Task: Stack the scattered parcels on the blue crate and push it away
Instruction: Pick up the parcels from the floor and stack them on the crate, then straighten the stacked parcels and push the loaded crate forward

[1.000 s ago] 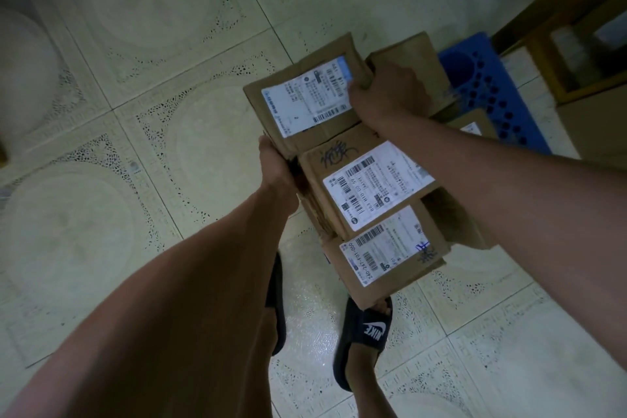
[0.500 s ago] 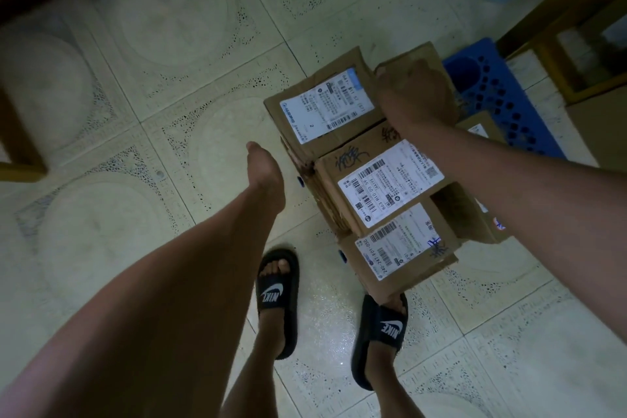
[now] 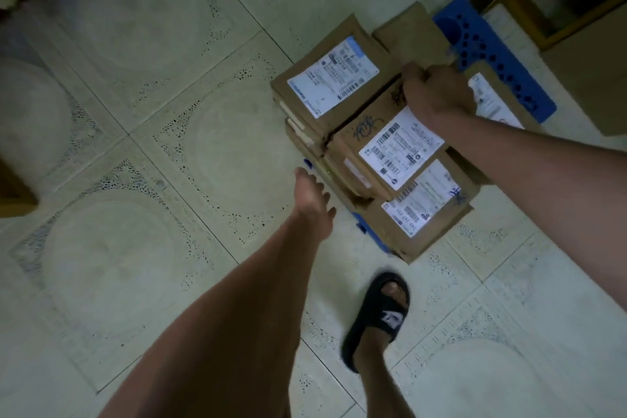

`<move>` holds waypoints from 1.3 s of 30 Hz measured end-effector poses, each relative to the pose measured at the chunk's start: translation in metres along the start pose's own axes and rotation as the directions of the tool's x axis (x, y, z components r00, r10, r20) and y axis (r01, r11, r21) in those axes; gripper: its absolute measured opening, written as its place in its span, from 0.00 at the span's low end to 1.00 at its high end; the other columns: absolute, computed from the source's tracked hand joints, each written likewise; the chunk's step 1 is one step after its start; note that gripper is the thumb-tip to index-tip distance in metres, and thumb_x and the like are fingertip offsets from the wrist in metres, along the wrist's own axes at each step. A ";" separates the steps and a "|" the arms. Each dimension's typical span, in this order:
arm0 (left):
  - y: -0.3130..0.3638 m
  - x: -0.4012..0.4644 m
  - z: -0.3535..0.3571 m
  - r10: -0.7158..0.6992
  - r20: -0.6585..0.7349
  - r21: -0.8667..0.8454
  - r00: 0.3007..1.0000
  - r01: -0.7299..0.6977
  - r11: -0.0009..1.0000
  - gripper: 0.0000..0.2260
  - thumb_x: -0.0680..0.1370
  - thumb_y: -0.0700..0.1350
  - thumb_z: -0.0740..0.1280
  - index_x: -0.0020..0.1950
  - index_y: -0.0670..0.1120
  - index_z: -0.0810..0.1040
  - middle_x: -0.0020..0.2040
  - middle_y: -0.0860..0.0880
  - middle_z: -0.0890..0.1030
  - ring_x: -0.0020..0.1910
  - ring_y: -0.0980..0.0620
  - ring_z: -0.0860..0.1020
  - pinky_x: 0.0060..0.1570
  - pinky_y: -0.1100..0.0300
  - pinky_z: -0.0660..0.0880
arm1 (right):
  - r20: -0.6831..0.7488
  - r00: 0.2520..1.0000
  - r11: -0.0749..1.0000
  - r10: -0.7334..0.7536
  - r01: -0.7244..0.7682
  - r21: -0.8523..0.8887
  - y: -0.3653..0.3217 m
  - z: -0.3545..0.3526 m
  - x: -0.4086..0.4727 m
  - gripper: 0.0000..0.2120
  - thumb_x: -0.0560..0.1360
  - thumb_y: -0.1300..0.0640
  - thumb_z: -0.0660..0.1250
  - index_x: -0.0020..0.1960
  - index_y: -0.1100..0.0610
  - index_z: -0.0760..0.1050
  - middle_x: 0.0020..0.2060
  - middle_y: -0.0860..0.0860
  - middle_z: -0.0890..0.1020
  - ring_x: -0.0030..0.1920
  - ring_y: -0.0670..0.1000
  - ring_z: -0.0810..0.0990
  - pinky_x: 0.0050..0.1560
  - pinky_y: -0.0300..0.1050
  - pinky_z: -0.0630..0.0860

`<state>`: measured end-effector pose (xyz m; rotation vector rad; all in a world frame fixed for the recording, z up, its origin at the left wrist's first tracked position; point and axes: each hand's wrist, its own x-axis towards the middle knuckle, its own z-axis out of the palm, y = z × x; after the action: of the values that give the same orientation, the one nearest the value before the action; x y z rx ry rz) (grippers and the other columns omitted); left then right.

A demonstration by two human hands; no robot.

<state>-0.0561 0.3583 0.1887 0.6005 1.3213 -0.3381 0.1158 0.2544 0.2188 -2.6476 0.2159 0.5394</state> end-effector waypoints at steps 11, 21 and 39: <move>-0.014 0.026 -0.006 0.021 -0.022 0.031 1.000 -0.021 0.999 0.27 0.82 0.59 0.47 0.78 0.47 0.60 0.76 0.49 0.65 0.75 0.48 0.64 0.75 0.51 0.58 | -0.047 0.994 0.995 -0.095 0.094 -0.027 0.014 0.001 -0.004 0.25 0.75 0.34 0.46 0.43 0.53 0.70 0.48 0.55 0.78 0.52 0.59 0.79 0.56 0.52 0.75; 0.003 0.016 -0.023 0.225 -0.049 0.290 0.973 -0.202 0.936 0.21 0.82 0.35 0.51 0.75 0.47 0.65 0.59 0.44 0.75 0.54 0.47 0.77 0.62 0.52 0.72 | -0.470 0.881 0.886 0.054 0.175 0.430 0.063 -0.017 -0.062 0.16 0.83 0.55 0.50 0.51 0.61 0.75 0.45 0.52 0.76 0.35 0.41 0.70 0.37 0.29 0.67; 0.056 0.093 -0.047 0.265 0.410 0.912 0.873 -0.401 -0.088 0.12 0.81 0.43 0.58 0.56 0.41 0.78 0.53 0.44 0.78 0.53 0.43 0.78 0.56 0.54 0.75 | 0.021 0.930 0.705 0.367 -0.293 0.646 0.054 0.209 -0.184 0.13 0.72 0.59 0.61 0.30 0.60 0.73 0.29 0.56 0.80 0.33 0.56 0.78 0.40 0.49 0.75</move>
<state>-0.0410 0.4408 0.1046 2.1420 0.4979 -0.9045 -0.1354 0.3092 0.0992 -1.9583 0.7810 0.3384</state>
